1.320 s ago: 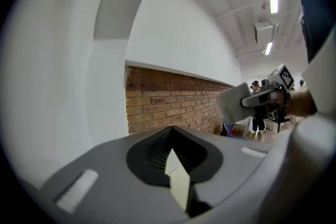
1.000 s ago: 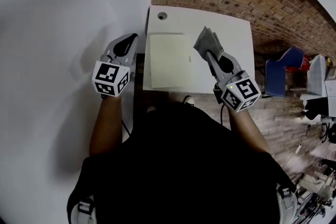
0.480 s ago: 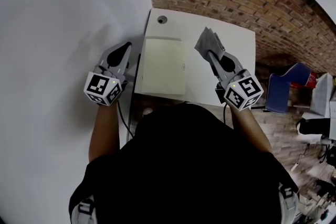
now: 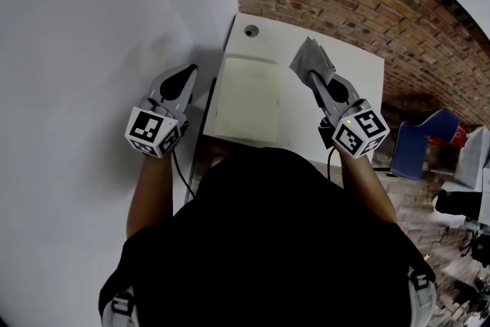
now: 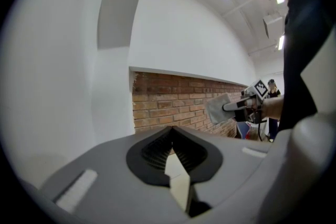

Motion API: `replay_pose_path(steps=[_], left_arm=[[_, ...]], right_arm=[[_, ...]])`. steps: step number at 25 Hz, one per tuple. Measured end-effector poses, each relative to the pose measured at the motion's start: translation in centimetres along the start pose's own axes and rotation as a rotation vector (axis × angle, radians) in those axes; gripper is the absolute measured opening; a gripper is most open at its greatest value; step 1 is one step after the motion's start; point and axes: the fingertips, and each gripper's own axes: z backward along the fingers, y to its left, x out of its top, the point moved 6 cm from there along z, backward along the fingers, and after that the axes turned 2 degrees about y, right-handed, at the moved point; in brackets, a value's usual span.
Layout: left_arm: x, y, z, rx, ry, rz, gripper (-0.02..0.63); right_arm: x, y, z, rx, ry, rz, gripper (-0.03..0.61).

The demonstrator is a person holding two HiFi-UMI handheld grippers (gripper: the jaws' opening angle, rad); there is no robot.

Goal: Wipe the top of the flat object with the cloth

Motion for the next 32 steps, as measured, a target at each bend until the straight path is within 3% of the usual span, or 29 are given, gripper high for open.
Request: replay_pose_path(steps=[4, 10, 16, 32], left_arm=[[-0.7, 0.8, 1.6, 0.029, 0.02, -0.009, 0.002], [-1.3, 2.5, 4.5, 0.098, 0.032, 0.006, 0.002], [-2.0, 2.6, 6.9, 0.154, 0.019, 0.0, 0.002], [-3.0, 1.5, 12.0, 0.162, 0.035, 0.018, 0.002]], right_arm=[[-0.6, 0.2, -1.4, 0.04, 0.011, -0.03, 0.009], [-2.4, -0.7, -4.5, 0.03, 0.07, -0.061, 0.009], [-4.5, -0.4, -8.0, 0.052, 0.149, -0.012, 0.009], [-11.4, 1.1, -17.3, 0.134, 0.338, -0.039, 0.009]])
